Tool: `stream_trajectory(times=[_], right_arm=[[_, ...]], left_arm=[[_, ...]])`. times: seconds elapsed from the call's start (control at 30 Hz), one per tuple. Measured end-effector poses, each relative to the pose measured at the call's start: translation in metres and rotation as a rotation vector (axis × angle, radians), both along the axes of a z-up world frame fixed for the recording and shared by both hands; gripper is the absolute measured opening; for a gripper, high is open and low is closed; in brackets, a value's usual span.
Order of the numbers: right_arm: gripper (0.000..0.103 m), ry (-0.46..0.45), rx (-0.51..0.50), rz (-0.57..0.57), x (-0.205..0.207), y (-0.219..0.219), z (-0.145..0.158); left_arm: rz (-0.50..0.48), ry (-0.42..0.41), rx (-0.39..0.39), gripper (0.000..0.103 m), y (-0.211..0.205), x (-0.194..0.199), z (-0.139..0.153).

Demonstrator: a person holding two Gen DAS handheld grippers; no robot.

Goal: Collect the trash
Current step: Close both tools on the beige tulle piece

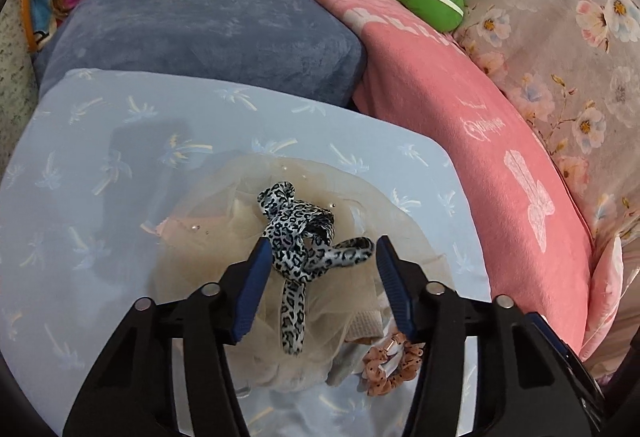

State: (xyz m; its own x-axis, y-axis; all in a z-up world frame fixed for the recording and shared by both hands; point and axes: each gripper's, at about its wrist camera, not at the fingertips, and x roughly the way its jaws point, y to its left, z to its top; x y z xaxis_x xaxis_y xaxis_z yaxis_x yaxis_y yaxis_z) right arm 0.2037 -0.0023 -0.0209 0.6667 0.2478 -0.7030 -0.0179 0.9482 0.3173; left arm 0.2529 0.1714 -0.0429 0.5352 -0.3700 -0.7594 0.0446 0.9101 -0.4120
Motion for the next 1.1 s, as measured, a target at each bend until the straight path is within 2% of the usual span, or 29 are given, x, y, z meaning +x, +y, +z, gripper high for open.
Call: stream_trajectory(times=[0.1,0.17,0.23,0.37,0.47,0.5,0.53,0.57,0.8,1.1], right_arm=[[0.041,0.007,0.014,0.029,0.014,0.014,-0.005],[0.039,0.017,0.028,0.054,0.022,0.024,-0.010],[0.038,0.021,0.035,0.072,0.028,0.032,-0.014],[0.032,0.025,0.038,0.104,0.038,0.048,-0.019],[0.026,0.031,0.040,0.111,0.048,0.056,-0.023],[0.020,0.036,0.041,0.115,0.050,0.058,-0.025],[0.009,0.041,0.039,0.121,0.053,0.060,-0.027],[0.004,0.045,0.038,0.126,0.055,0.062,-0.028],[0.002,-0.012,0.071,0.114,0.044,0.053,-0.010],[0.002,-0.173,0.100,0.086,0.015,0.029,0.067]], left_arm=[[-0.031,0.030,-0.040,0.024,0.003,0.005,-0.008],[-0.049,0.041,-0.068,0.018,0.006,0.006,-0.011],[-0.059,0.043,-0.079,0.006,0.010,0.006,-0.011],[-0.056,0.029,-0.114,0.003,0.021,0.005,-0.005],[-0.044,0.002,-0.099,0.002,0.028,0.004,0.003],[-0.041,-0.004,-0.095,0.002,0.029,0.003,0.004],[-0.037,-0.010,-0.088,0.002,0.031,0.003,0.006],[-0.033,-0.013,-0.084,0.002,0.032,0.004,0.008],[-0.024,-0.054,-0.089,0.001,0.040,-0.001,0.025],[-0.053,-0.164,-0.093,0.001,0.024,-0.019,0.077]])
